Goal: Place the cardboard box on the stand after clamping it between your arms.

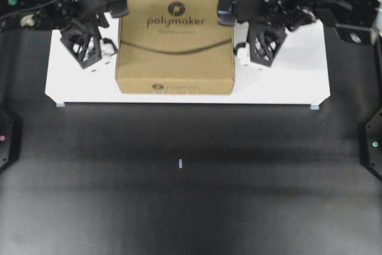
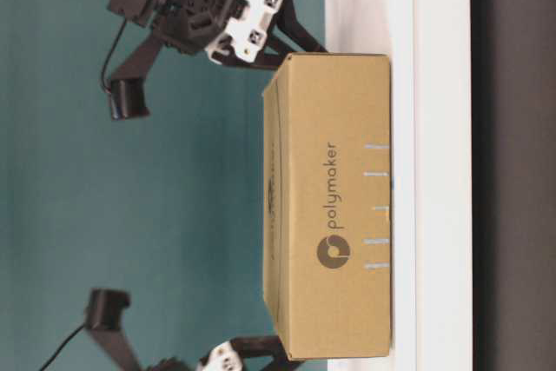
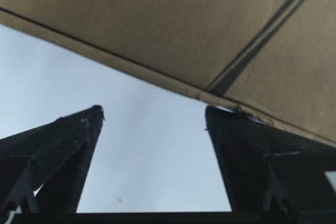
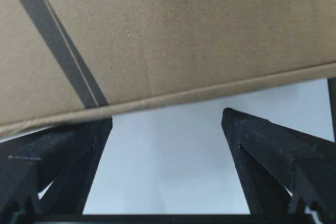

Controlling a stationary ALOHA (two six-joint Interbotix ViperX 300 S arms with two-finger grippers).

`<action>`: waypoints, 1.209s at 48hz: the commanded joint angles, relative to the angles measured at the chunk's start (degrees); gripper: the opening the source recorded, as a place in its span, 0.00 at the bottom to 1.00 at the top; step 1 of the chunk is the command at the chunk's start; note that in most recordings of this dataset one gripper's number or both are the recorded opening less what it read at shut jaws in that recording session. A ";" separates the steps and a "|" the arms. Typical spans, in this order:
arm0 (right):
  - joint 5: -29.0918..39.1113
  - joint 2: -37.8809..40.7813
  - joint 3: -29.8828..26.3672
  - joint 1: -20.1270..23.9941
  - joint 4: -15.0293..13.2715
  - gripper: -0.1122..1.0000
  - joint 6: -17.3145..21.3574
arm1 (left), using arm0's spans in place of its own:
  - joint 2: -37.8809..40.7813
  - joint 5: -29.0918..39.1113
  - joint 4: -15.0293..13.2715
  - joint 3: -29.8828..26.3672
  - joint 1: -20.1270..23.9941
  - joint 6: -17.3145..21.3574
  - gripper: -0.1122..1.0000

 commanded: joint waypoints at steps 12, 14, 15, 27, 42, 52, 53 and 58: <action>0.00 -11.43 5.27 2.55 0.26 0.83 2.37 | -12.39 1.76 -0.18 3.69 -0.18 -0.35 0.79; 0.09 -13.10 5.98 3.08 0.18 0.83 3.16 | -14.15 2.46 -0.18 4.13 -0.26 -0.62 0.79; 0.00 -14.06 6.33 3.34 0.26 0.83 3.60 | -15.21 2.64 -0.18 4.39 -0.26 -0.70 0.79; -2.90 -24.52 13.01 7.29 0.26 0.83 11.78 | -29.97 3.16 -0.18 8.53 -3.87 -0.79 0.79; -13.10 -36.56 20.65 15.47 0.26 0.83 19.34 | -43.59 3.16 -0.18 13.18 -12.13 -0.79 0.79; -18.11 -43.59 24.96 22.41 0.26 0.83 19.78 | -47.90 1.58 -0.18 14.77 -17.75 -0.88 0.79; -18.54 -44.21 25.66 22.94 0.18 0.83 19.69 | -48.25 1.23 -0.18 14.94 -18.37 -0.88 0.79; -20.48 -47.90 28.30 26.02 0.18 0.83 19.95 | -49.57 -0.35 -0.18 16.17 -21.36 -0.97 0.79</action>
